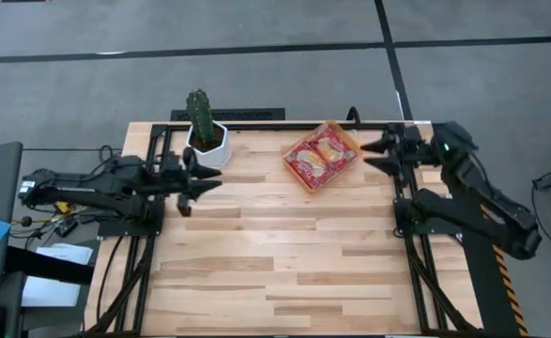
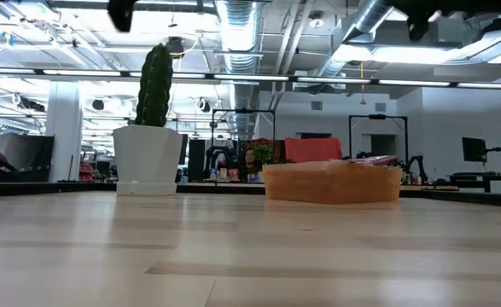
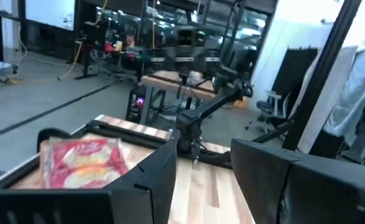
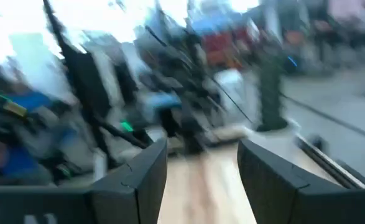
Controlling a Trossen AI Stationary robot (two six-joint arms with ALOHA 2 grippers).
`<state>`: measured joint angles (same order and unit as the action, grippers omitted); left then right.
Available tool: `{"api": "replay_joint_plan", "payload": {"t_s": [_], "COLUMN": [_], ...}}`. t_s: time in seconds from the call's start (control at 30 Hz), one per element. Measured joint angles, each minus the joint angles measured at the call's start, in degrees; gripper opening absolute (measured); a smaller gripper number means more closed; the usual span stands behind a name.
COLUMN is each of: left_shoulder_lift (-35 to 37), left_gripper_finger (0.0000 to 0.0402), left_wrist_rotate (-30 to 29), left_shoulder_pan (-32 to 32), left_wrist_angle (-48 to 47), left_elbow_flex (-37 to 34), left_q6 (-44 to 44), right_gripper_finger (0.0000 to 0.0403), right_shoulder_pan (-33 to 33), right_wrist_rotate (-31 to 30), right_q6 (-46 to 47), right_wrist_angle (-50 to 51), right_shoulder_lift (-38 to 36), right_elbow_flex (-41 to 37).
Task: Sort popcorn bags into baskets
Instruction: Return to Home Position
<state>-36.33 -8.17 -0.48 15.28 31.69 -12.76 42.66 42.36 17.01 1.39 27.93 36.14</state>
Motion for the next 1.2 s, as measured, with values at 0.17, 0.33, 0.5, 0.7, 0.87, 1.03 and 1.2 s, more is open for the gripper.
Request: {"api": "replay_joint_plan", "payload": {"t_s": [0.17,0.33,0.5,0.7,0.87,1.03,1.2], "left_shoulder_lift": [11.7,20.4,25.9,29.0,31.4,32.9,33.1], "left_gripper_finger": [0.0144,0.0144,0.0144,0.0144,0.0144,0.0144,0.0144], "left_wrist_rotate": [4.6,6.0,8.0,7.5,4.1,8.0,9.3], "left_shoulder_pan": [3.7,5.1,5.4,5.4,7.2,9.8,11.2], "left_wrist_angle": [0.0,-0.4,-4.5,-6.0,-5.3,-8.5,-13.8], "left_elbow_flex": [-8.8,-14.5,-17.0,-19.4,-19.2,-19.2,-19.3], "left_q6": [-6.2,-9.0,-12.0,-13.6,-12.6,-13.4,-13.1], "right_gripper_finger": [0.0218,0.0212,0.021,0.0216,0.0219,0.0216,0.0211], "right_shoulder_pan": [-5.3,-13.4,-29.8,-53.6,-57.9,-54.8,-53.0], "right_wrist_rotate": [-1.1,-11.0,-25.5,-55.5,-63.0,-57.0,-56.5], "right_q6": [13.7,16.2,15.7,4.5,-2.9,-1.0,-3.3], "right_wrist_angle": [-19.9,-25.4,-33.4,-35.9,-30.9,-2.7,5.0], "right_shoulder_lift": [-6.0,-8.8,-8.0,-4.9,-10.2,-19.3,-25.6], "right_elbow_flex": [-11.7,-20.5,-27.7,-28.8,-22.9,-11.1,-9.2]}}
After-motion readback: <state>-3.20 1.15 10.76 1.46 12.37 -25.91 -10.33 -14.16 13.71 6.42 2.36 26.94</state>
